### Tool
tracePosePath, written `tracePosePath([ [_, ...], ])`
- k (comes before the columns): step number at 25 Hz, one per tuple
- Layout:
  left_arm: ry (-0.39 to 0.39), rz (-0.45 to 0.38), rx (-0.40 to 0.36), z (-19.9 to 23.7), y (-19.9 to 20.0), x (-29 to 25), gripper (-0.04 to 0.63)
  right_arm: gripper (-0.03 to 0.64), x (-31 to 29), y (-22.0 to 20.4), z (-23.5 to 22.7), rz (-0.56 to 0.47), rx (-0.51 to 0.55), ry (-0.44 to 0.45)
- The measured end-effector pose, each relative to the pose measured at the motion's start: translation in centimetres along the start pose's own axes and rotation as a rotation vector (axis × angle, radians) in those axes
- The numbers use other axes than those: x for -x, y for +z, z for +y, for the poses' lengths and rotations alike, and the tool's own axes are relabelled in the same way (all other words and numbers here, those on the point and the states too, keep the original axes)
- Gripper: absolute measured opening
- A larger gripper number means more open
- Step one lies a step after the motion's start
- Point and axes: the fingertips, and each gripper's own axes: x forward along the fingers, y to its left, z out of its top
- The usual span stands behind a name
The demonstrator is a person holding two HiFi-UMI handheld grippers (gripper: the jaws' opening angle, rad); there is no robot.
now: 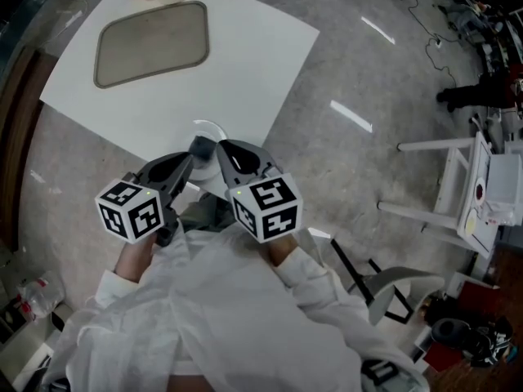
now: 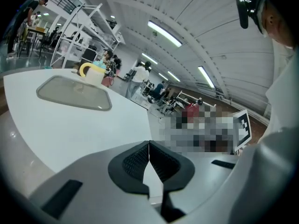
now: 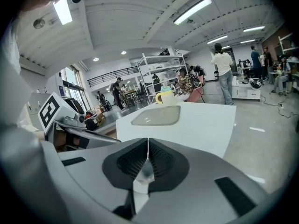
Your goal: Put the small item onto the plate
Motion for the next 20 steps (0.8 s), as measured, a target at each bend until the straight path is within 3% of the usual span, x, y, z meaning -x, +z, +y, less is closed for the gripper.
tracePosePath([
  [6,0.019,0.036,0.022,1.6,-1.0,0.8,0.011,0.015,-0.6,-1.1,0.4,0.028,-0.038,-0.011],
  [11,0.025,0.011,0.101,3.3,-1.2,1.3,0.011,0.015,-0.9,-2.6,0.1,0.061,-0.088,-0.036],
  [16,0.070,-0.002,0.174,4.7,-1.8,1.0,0.011,0.017,-1.0,-4.3,-0.8,0.096,-0.113,-0.053],
  [20,0.115,0.016,0.186,5.6,-2.4,0.8,0.011,0.017,-1.3,-4.8,-0.9,0.119,-0.129,-0.048],
])
